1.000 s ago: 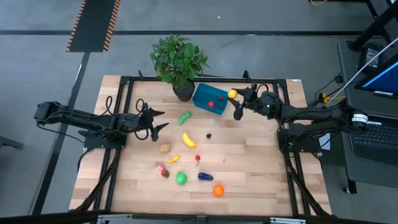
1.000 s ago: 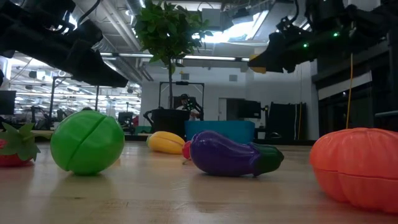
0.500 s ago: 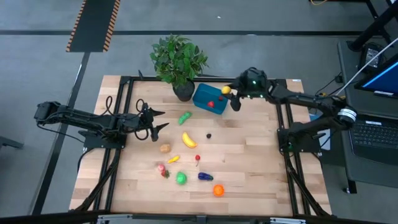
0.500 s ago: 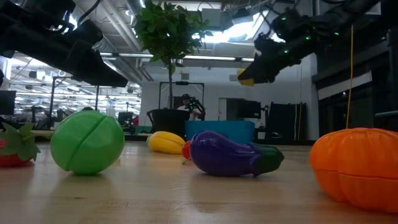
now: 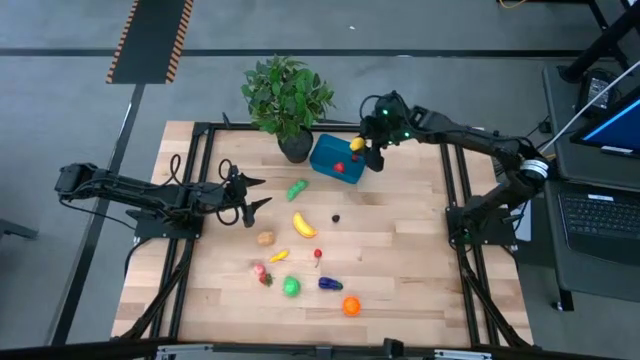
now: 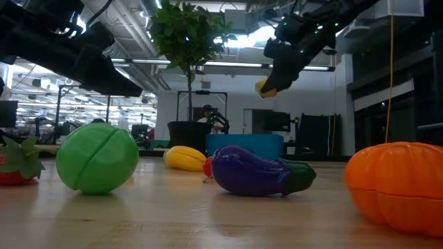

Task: Pick and placing Produce into tupperware
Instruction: Put the yellow lemon into the blue container, then put the green peas into the blue container

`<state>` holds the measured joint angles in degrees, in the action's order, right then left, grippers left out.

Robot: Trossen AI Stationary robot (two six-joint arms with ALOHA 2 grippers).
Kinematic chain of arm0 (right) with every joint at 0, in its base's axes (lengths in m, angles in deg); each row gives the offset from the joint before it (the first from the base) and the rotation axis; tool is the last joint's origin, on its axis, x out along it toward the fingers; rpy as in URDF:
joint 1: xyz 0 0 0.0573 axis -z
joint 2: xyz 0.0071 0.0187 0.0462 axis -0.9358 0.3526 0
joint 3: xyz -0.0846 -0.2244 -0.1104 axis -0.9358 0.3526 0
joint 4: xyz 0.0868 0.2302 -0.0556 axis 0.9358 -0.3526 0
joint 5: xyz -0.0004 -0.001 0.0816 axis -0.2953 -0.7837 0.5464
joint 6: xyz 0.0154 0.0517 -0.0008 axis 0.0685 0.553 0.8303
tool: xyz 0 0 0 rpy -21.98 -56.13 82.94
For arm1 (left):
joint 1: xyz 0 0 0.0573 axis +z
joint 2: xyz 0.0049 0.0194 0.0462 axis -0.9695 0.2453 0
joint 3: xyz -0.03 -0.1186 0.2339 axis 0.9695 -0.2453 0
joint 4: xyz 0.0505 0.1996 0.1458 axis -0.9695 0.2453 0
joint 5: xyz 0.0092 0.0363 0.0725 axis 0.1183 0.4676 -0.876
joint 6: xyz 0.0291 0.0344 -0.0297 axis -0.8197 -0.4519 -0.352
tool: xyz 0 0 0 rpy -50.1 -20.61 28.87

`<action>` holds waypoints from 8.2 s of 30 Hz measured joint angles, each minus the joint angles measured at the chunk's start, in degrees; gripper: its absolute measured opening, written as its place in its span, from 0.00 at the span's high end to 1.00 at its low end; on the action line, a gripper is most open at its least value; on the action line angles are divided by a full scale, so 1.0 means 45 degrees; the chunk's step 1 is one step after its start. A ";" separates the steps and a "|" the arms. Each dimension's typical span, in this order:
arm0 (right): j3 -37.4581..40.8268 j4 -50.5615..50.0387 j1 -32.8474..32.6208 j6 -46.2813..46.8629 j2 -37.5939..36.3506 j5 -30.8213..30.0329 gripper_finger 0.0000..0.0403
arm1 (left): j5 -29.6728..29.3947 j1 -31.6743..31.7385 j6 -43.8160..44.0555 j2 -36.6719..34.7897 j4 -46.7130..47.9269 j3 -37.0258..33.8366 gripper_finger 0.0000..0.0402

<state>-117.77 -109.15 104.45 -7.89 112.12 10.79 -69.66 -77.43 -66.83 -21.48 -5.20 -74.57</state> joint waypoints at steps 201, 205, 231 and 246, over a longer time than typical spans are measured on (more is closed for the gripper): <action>1.0085 1.0007 -0.2585 0.3727 -0.5264 0.2838 0.43 | 0.2374 -0.0375 0.2486 0.2349 0.6236 0.4773 0.34; 1.0085 0.9989 -0.2589 0.3721 -0.5264 0.2831 0.43 | 0.2448 0.0042 0.2486 0.3487 0.6230 0.5208 0.34; 1.0085 0.9944 -0.2594 0.3677 -0.5264 0.2832 0.43 | 0.3533 0.2866 0.3341 0.8500 0.2459 0.5265 0.34; 1.0085 0.9949 -0.2594 0.3672 -0.5264 0.2832 0.43 | 0.4473 0.3810 0.2661 1.0598 0.1034 0.5714 0.34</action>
<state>-72.39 -64.38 92.77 8.64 88.44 23.53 -49.54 -60.28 -54.85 26.21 -0.55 -48.86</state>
